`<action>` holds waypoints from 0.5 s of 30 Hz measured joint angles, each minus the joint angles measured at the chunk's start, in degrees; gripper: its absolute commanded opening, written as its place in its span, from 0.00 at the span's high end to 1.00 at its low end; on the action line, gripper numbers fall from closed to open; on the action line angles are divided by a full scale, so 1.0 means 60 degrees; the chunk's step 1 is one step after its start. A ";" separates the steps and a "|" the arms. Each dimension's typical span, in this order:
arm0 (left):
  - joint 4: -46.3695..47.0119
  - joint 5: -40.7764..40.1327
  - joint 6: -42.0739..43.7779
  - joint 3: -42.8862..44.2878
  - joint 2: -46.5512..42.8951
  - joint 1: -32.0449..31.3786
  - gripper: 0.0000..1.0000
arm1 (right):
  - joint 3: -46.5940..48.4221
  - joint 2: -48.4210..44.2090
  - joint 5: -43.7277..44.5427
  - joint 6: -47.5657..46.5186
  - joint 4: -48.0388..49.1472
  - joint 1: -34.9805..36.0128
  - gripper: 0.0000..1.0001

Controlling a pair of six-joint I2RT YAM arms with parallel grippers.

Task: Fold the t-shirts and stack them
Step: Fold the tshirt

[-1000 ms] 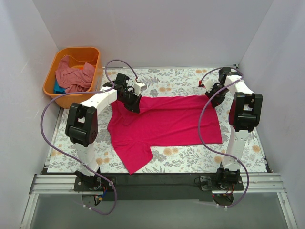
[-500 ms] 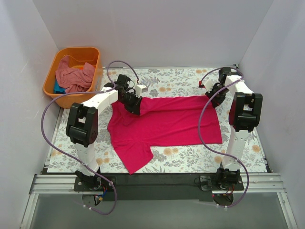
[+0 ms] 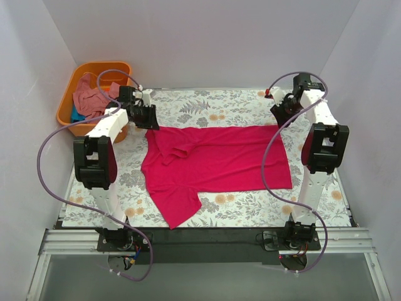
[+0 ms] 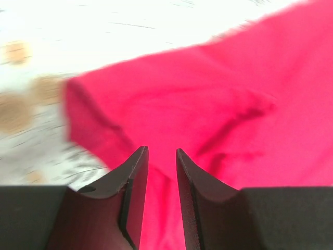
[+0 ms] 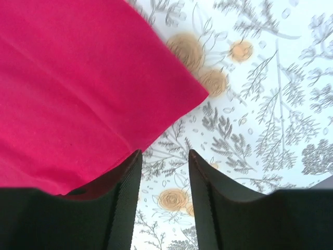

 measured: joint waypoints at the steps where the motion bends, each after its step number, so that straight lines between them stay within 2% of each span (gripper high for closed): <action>1: 0.0131 -0.0302 -0.0211 0.0004 0.0018 0.0160 0.73 | 0.0226 0.0058 -0.0051 0.0120 0.0007 0.0040 0.57; 5: 0.0565 -0.1100 -0.0900 0.0073 0.0291 0.0324 0.72 | 0.0834 0.0521 -0.0197 0.0645 -0.0004 0.0280 0.62; 7: 0.0699 -0.1304 -0.1198 0.0171 0.0506 0.0313 0.67 | 0.1064 0.0889 -0.0211 0.0903 0.0015 0.0375 0.63; 8: 0.0794 -0.1370 -0.1348 0.0219 0.0627 0.0310 0.61 | 0.1162 0.1111 -0.0208 0.1031 0.0029 0.0426 0.63; 11: 0.1042 -0.1494 -0.1727 0.0328 0.0933 0.0302 0.58 | 0.1315 0.1672 -0.0175 0.1395 0.0113 0.0550 0.65; 15: 0.1290 -0.1745 -0.2076 0.0466 0.1377 0.0299 0.57 | 0.1315 0.2018 -0.0069 0.1763 0.0262 0.0554 0.65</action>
